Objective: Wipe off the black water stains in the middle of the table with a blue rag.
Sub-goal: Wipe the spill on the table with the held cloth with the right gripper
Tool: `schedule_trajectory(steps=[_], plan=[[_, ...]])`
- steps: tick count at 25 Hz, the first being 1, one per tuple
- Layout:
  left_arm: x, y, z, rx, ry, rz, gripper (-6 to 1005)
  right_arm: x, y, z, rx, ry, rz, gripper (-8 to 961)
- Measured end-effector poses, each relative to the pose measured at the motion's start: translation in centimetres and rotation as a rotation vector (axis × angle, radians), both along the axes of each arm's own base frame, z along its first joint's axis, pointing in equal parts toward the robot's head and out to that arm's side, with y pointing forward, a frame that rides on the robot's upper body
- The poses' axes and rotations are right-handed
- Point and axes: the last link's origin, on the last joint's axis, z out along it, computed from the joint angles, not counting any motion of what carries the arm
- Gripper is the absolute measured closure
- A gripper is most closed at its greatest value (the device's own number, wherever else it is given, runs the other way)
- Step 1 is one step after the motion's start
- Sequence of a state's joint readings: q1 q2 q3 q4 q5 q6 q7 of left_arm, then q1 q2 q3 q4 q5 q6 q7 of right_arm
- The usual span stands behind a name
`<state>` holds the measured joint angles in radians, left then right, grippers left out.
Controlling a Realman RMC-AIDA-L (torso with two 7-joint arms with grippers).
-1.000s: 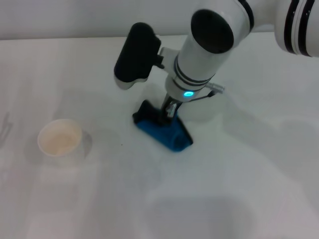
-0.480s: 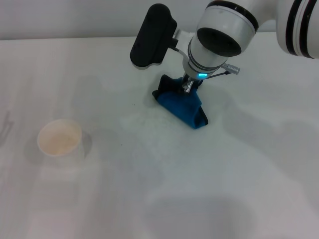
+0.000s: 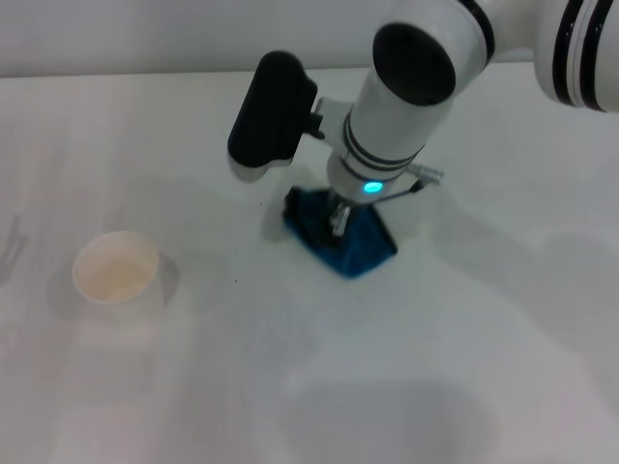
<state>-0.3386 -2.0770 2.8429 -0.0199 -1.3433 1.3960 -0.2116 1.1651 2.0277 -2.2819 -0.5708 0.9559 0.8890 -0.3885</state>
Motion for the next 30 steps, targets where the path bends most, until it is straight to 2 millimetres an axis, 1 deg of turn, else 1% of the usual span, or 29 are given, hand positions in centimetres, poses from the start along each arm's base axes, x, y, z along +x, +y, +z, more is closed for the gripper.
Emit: schedule_trajectory(steps=[9, 12, 15, 19, 21, 22, 25, 30], plan=[[0.0, 0.1, 0.0, -0.003, 0.001, -0.001, 107, -2.3, -3.7, -1.2, -0.284, 0.138, -0.080, 945], [0.0, 0.1, 0.0, -0.003, 0.001, -0.001, 107, -2.9, -4.4, -1.4, -0.337, 0.153, -0.077, 944], [0.0, 0.1, 0.0, -0.003, 0.001, -0.001, 106, -2.8, -4.6, -1.4, -0.348, 0.149, -0.077, 942], [0.1, 0.1, 0.0, -0.003, 0.001, -0.002, 106, -2.3, -3.6, -1.3, -0.283, 0.138, -0.078, 940], [0.1, 0.2, 0.0, -0.002, 0.002, -0.004, 106, -1.5, -2.2, -0.8, -0.181, 0.096, -0.060, 939], [0.1, 0.2, 0.0, -0.002, 0.002, -0.006, 106, -1.5, -2.2, -0.8, -0.181, 0.096, -0.060, 938], [0.2, 0.3, 0.0, -0.002, 0.002, -0.007, 106, -0.7, -0.6, -0.2, -0.065, 0.048, -0.033, 937], [0.2, 0.5, 0.0, -0.007, 0.003, -0.003, 106, 0.6, 1.3, 1.2, 0.069, -0.017, -0.020, 934]])
